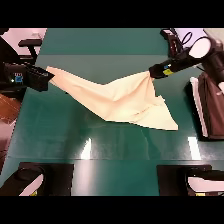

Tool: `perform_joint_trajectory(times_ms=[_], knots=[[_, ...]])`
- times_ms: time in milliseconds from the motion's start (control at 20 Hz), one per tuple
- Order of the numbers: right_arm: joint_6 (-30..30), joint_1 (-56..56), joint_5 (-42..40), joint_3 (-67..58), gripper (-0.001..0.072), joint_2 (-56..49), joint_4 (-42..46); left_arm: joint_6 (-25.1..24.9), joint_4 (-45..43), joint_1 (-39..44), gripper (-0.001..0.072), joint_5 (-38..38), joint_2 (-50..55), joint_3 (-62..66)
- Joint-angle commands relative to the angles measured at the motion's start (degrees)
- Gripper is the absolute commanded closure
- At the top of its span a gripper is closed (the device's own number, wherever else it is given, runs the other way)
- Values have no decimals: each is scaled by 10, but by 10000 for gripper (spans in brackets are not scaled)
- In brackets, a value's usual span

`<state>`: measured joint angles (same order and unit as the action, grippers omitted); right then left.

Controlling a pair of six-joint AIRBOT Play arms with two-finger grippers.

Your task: Fold the shirts.

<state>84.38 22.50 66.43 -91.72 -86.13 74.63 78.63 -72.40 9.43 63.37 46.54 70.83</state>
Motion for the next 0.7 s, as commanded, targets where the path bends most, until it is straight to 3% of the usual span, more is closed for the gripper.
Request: perform_joint_trajectory(times_ms=[0, 50, 150, 350, 650], knots=[[0, -6, -86, -38, 366, -63, 0, 10, -9, 0, 682, -24, 0, -8], [0, -13, -69, -63, 270, -82, 0, 10, -9, 0, 682, -24, 0, -8], [-15, -36, -12, -103, 265, -107, 0, 10, -9, 0, 682, -23, 0, -8], [-108, -83, 83, -79, 264, -112, -2, 19, -9, 0, 682, -24, 0, -8], [-162, -98, -12, 12, 263, -114, -81, 40, -7, 0, 682, -29, 0, -9]])
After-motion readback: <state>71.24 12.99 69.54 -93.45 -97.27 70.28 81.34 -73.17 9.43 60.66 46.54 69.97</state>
